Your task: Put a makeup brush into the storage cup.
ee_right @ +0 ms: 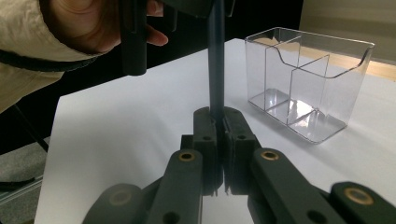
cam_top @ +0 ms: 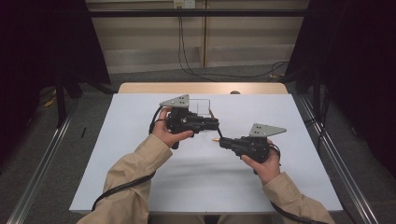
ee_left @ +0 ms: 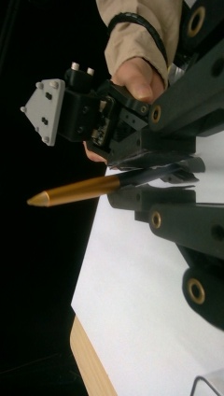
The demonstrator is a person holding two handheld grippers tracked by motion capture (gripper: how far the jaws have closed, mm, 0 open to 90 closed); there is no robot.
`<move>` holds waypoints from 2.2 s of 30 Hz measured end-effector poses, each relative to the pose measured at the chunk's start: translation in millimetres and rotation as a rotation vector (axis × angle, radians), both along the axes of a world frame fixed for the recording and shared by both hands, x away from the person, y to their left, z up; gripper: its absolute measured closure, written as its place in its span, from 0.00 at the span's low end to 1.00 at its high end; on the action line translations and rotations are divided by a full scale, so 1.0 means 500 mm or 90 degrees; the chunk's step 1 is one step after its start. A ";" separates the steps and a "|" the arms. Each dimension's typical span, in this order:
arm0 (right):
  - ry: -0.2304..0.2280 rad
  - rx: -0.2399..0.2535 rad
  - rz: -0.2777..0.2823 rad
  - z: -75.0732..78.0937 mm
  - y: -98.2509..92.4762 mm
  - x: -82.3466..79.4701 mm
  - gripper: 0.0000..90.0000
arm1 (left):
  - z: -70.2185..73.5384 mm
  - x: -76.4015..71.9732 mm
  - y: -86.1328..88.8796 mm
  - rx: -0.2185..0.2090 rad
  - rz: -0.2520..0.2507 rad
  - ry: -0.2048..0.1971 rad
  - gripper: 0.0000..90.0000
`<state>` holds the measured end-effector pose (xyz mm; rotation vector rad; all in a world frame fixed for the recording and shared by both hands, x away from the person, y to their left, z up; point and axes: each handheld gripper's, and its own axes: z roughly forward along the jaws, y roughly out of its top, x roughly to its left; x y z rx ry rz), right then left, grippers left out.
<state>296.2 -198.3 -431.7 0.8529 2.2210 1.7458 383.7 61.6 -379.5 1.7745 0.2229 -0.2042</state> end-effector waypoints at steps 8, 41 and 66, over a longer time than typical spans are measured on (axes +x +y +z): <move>0.001 0.003 0.001 -0.003 0.010 0.001 0.95 | -0.001 -0.006 -0.010 -0.026 0.000 0.017 0.92; 0.007 0.027 -0.003 0.003 0.020 0.006 0.94 | -0.019 -0.016 -0.017 -0.104 0.035 0.025 0.93; 0.000 -0.027 -0.018 0.003 -0.009 -0.001 0.24 | -0.001 -0.010 0.007 -0.112 0.048 0.003 0.93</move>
